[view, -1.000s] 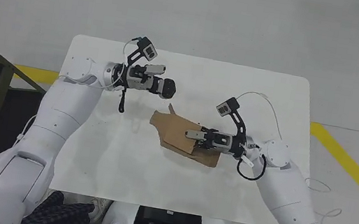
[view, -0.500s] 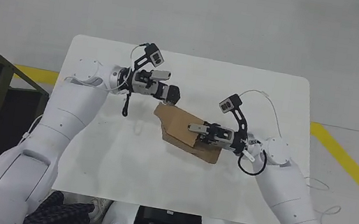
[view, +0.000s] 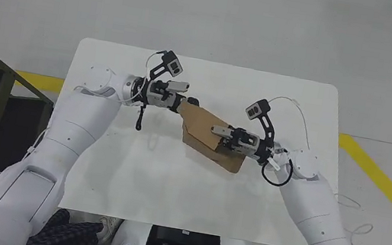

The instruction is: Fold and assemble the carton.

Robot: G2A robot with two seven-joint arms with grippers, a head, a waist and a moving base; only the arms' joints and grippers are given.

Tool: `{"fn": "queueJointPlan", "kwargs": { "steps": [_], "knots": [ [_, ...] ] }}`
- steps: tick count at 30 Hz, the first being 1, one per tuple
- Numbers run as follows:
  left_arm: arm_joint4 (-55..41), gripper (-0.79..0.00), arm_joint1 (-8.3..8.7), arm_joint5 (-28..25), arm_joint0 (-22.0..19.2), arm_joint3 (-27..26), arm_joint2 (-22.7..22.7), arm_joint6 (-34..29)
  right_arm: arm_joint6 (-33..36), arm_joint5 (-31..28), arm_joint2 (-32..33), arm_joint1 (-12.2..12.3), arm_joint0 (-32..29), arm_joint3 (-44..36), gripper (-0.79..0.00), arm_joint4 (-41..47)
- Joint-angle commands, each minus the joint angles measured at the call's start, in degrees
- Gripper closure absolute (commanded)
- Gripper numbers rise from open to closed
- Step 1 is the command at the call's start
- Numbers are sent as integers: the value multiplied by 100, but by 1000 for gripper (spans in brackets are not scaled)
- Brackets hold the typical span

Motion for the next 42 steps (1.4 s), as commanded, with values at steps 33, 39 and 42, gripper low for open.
{"fn": "queueJointPlan", "kwargs": {
  "steps": [33, 39, 42],
  "knots": [
    [69, -785, 106, 106, 178, -270, -349, -53, -113, 31, 361, 60, -158, -91, 0, -33],
    [43, -785, 85, 176, 178, -312, -252, -95, -135, 62, 330, 49, -170, -134, 0, -31],
    [35, -785, 69, 202, 162, -331, -174, -95, -139, 58, 324, 43, -154, -110, 0, -31]
  ]
}}
